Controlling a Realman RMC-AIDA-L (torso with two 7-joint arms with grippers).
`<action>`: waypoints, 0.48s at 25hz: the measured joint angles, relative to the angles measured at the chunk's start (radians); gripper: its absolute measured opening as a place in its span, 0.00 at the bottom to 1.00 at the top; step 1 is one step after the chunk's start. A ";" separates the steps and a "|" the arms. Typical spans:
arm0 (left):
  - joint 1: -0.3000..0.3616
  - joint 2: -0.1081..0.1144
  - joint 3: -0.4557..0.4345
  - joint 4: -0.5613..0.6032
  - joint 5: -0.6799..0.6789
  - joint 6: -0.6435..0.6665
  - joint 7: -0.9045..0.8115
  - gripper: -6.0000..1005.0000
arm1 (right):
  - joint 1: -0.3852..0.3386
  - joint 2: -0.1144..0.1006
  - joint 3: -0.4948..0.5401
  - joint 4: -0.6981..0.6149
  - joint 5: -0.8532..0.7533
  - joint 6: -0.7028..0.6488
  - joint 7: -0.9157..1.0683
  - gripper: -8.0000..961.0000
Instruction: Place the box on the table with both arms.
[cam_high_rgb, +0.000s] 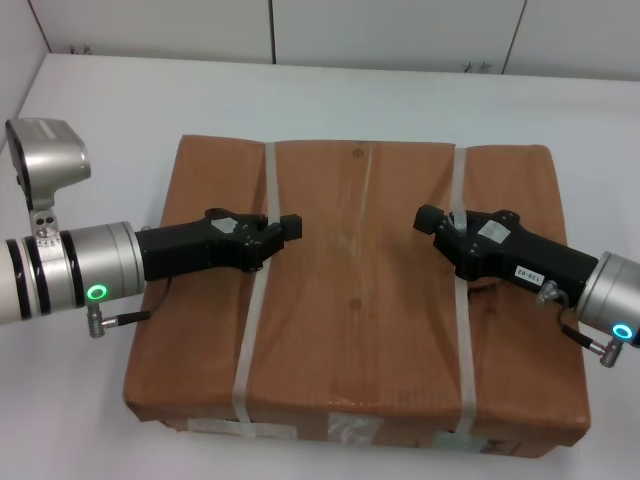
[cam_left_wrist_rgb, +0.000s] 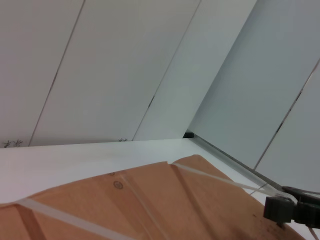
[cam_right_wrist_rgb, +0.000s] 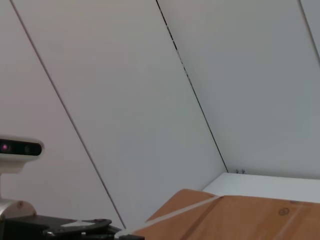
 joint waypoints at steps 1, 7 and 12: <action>0.000 0.000 0.000 0.000 0.000 0.000 0.000 0.01 | 0.000 0.000 0.000 0.000 0.000 0.000 0.000 0.03; -0.001 0.004 -0.010 0.000 -0.001 0.001 0.003 0.02 | 0.006 0.001 0.000 0.000 0.000 0.000 0.000 0.03; 0.000 0.005 -0.011 0.011 -0.001 0.001 0.003 0.02 | 0.015 0.001 0.000 0.001 0.000 -0.001 -0.001 0.03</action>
